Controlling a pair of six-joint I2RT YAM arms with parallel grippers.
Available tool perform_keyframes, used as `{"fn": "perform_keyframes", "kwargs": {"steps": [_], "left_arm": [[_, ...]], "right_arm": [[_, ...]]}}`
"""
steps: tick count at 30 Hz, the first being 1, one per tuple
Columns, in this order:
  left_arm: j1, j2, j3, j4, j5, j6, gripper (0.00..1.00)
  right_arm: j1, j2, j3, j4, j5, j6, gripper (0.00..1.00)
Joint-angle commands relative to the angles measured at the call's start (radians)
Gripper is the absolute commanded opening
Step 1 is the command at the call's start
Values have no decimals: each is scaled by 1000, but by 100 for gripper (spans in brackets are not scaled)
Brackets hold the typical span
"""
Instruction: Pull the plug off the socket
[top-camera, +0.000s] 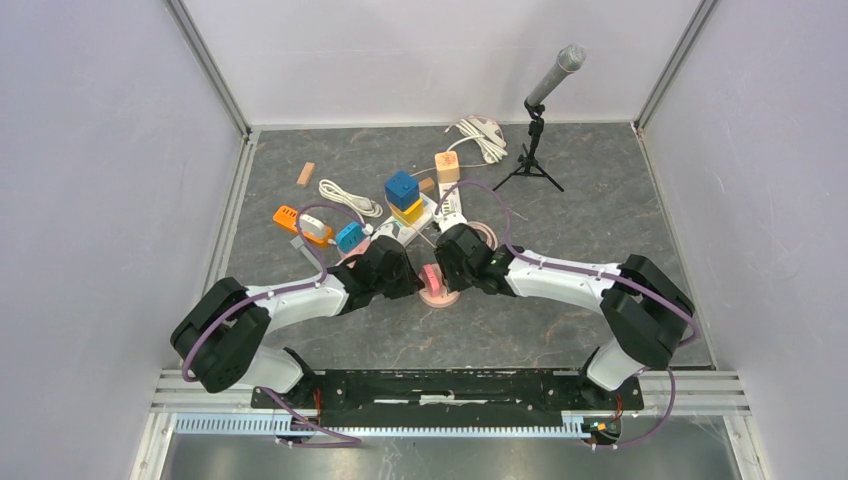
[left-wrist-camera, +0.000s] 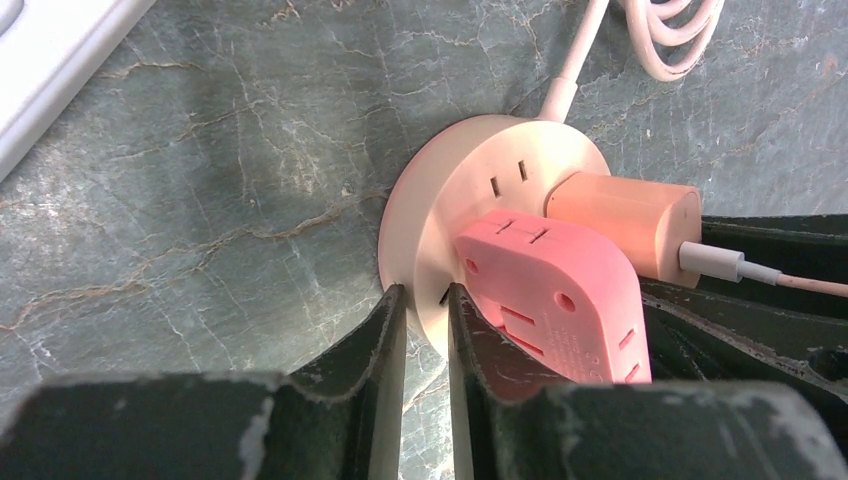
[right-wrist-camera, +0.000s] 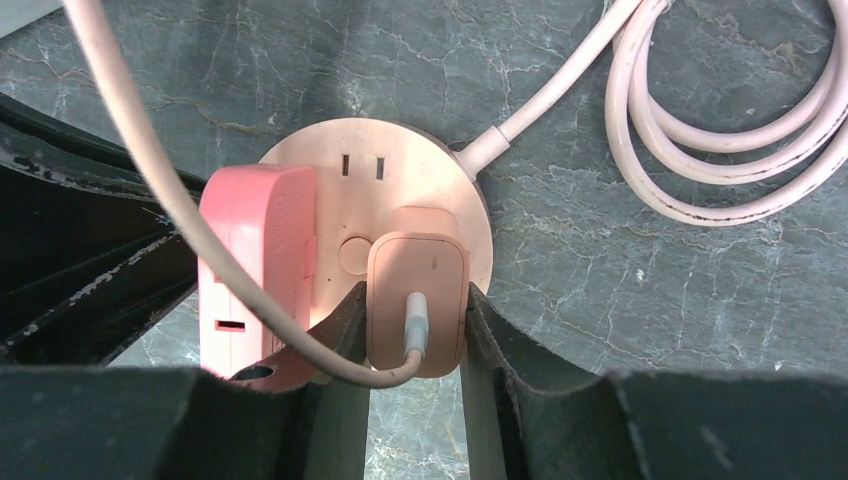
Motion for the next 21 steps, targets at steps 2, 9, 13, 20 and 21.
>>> {"fn": "perform_keyframes", "kwargs": {"steps": [2, 9, 13, 20, 21], "left_arm": [[-10, 92, -66, -263, -96, 20, 26], [-11, 104, -59, -270, -97, 34, 26], [-12, 116, -51, -271, -94, 43, 25], [-12, 103, -35, -271, -85, 43, 26], [-12, 95, -31, -272, -83, 44, 26]], "right_arm": [[42, -86, -8, 139, 20, -51, 0], [76, -183, -64, 233, 165, -194, 0], [66, -198, -96, 258, 101, -147, 0], [45, -164, -112, 204, 60, -12, 0], [36, -160, -116, 199, 45, 6, 0]]}}
